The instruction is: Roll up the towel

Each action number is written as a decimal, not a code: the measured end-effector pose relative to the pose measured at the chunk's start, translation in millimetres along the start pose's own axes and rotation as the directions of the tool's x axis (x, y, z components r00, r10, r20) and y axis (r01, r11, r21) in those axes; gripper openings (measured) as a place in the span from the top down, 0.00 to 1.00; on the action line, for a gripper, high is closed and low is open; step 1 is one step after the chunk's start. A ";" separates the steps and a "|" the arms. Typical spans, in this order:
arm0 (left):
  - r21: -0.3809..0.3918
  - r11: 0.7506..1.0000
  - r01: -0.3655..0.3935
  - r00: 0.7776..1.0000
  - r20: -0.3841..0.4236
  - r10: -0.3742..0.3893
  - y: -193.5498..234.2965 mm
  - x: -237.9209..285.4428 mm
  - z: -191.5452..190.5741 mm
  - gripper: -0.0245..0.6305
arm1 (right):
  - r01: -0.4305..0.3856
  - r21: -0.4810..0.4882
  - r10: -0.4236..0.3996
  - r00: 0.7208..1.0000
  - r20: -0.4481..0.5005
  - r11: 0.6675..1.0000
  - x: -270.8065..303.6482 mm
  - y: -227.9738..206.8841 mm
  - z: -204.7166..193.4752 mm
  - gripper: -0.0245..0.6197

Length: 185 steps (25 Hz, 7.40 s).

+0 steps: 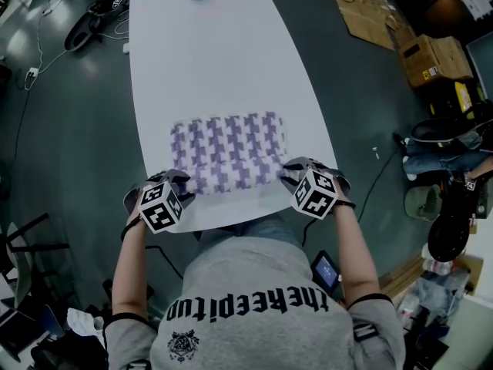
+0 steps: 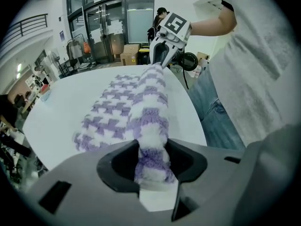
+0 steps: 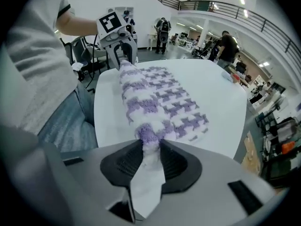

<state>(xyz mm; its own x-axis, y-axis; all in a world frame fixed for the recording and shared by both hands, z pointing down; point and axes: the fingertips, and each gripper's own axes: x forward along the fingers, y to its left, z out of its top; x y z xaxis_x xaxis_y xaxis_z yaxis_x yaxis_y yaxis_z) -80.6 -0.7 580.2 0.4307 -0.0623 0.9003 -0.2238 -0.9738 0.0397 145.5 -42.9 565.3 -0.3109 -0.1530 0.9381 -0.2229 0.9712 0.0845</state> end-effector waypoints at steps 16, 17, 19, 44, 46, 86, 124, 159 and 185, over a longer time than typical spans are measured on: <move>-0.158 0.985 -0.076 0.992 0.091 0.091 58.9 -11.9 8.4 0.70 | 0.064 0.080 -0.070 0.994 0.078 0.995 -2.2 -52.2 19.5 0.80; -0.163 0.983 -0.082 0.991 0.092 0.098 62.2 -11.9 8.7 0.70 | 0.070 0.084 -0.077 0.994 0.082 0.994 -1.8 -55.7 20.7 0.80; -0.171 0.980 -0.098 0.989 0.093 0.115 68.2 -11.7 9.0 0.70 | 0.085 0.091 -0.093 0.992 0.087 0.992 -0.9 -62.9 22.6 0.80; 0.031 0.972 -0.234 0.972 0.010 0.234 46.6 0.7 7.7 0.59 | 0.205 0.134 -0.220 0.969 0.112 0.970 -6.4 -85.4 33.7 0.80; 0.010 0.970 -0.244 0.970 0.008 0.244 49.4 5.8 6.0 0.59 | 0.217 0.124 -0.233 0.963 0.134 0.968 -16.8 -83.0 37.2 0.79; -0.059 0.997 -0.052 0.992 0.110 0.058 41.7 -14.5 10.2 0.72 | 0.075 0.074 -0.082 0.992 0.101 0.994 -6.5 -32.9 18.2 0.82; -0.348 0.907 -0.235 0.941 0.151 0.302 153.6 -6.7 9.4 0.73 | 0.250 0.169 -0.264 0.963 0.063 0.953 30.4 -140.2 44.3 0.83; -0.634 0.638 -0.437 0.371 0.519 0.770 107.1 -222.4 98.8 0.96 | 0.270 0.565 -0.592 0.612 0.524 0.780 -129.3 -87.8 161.6 0.96; -0.718 0.532 -0.449 0.060 0.570 0.820 21.2 -348.0 111.5 0.96 | 0.386 0.686 -0.787 0.267 0.557 0.617 -283.0 -20.6 152.1 0.96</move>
<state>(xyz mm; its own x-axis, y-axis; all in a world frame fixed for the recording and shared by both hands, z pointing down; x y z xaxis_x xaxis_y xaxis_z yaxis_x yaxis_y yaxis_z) -137.7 -24.0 219.4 0.3404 -0.9264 -0.1608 -0.9402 -0.3330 -0.0719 97.5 -47.4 247.0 -0.4221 -0.9065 -0.0030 -0.8913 0.4144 0.1838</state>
